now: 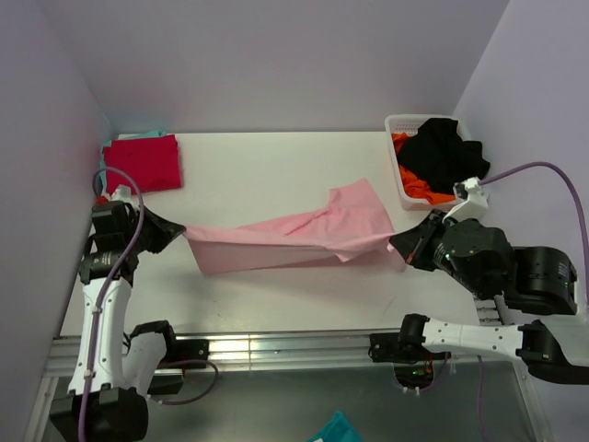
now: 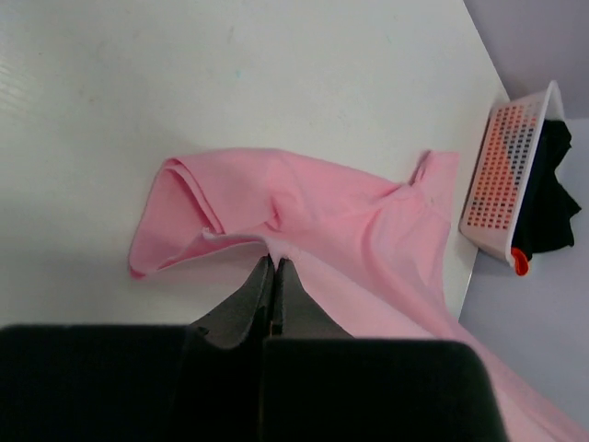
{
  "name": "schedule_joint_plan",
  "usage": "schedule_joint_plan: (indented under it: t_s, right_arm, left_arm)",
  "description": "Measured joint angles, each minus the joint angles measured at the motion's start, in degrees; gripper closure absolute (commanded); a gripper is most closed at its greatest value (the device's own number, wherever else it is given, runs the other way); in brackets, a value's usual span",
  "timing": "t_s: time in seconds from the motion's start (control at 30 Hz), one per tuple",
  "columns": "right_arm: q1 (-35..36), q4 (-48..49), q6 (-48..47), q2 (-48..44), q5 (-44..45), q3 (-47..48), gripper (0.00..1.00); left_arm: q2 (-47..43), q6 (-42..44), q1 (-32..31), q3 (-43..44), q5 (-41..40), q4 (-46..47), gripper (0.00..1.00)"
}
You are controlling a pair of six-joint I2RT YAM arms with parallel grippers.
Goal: Fold and stack the t-shirts
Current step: Flatten out the tshirt
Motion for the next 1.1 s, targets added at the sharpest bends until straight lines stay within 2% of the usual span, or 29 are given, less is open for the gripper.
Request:
schedule_joint_plan:
  t_s: [0.07,0.2,0.37,0.47,0.6,0.73,0.9,1.0,1.1]
  right_arm:
    - [0.0,0.04,-1.25,0.42,0.37,2.71,1.0]
    - [0.0,0.7,-4.04,-2.21,0.39,6.47,1.0]
    - [-0.02,3.28,-10.67,-10.97,-2.97,6.21,1.0]
    - [-0.46,7.63,-16.06,-14.93,-6.95,6.75,1.0]
    - [-0.98,10.36,-22.47,-13.18,-10.1,14.16,1.0]
    - [-1.01,14.14,-28.96,-6.14,-9.22,23.23,1.0]
    - [-1.05,17.46,-37.29,8.02,-2.89,30.99,1.0]
    - [-3.96,20.06,-40.0,16.37,-3.96,30.42,1.0]
    - [-13.57,24.65,-40.61,21.64,-9.49,22.97,1.0]
  left_arm:
    - [-0.79,0.28,-2.86,4.2,-1.92,-3.78,1.0]
    - [-3.61,2.16,-7.67,21.31,-5.99,-13.77,1.0]
    - [-7.96,4.07,-8.55,40.44,-7.69,-21.92,1.0]
    - [-9.66,4.81,-9.22,48.35,-6.99,-26.62,1.0]
    - [-9.11,4.83,-9.4,55.82,-6.64,-30.18,1.0]
    - [-5.77,4.31,-9.44,60.46,-6.49,-28.83,1.0]
    - [4.02,1.86,-9.44,61.37,-7.93,-21.57,1.0]
    - [11.45,0.15,-9.44,59.14,-10.01,-15.65,1.0]
    - [16.87,-1.18,-9.42,53.55,-11.85,-9.97,1.0]
